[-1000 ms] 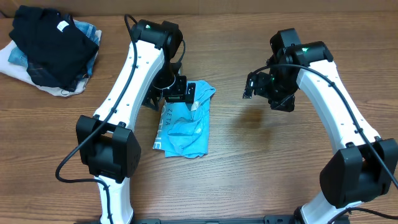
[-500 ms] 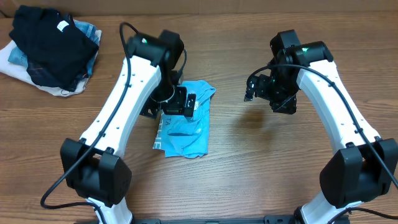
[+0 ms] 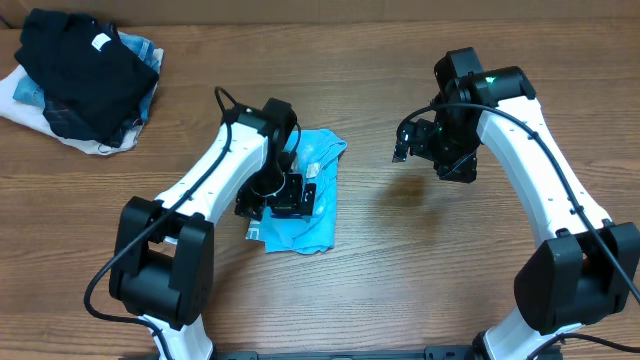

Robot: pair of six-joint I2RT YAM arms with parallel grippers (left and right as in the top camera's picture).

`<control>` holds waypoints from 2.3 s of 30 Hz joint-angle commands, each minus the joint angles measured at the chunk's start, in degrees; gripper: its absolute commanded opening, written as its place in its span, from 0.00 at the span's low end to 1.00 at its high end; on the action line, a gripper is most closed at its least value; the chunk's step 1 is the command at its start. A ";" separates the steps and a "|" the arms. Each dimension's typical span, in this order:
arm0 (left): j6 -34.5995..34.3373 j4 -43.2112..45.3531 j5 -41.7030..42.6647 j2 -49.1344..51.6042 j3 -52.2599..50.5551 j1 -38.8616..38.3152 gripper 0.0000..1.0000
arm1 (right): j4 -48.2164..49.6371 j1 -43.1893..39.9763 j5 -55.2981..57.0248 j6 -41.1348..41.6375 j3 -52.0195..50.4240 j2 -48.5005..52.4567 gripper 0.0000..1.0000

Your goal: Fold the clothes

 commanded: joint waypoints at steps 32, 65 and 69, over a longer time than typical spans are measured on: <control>-7.85 -1.92 3.28 -0.57 -0.81 -14.95 0.14 | 0.68 0.26 0.39 -0.13 -0.02 -0.11 0.97; -11.50 -19.15 -11.32 -0.87 27.26 1.18 1.00 | 3.67 1.22 -12.26 -1.88 -0.02 -0.09 0.96; -11.50 -18.56 -11.23 -0.87 27.10 7.65 1.00 | 4.20 5.75 -12.55 -1.62 -0.02 -0.09 0.96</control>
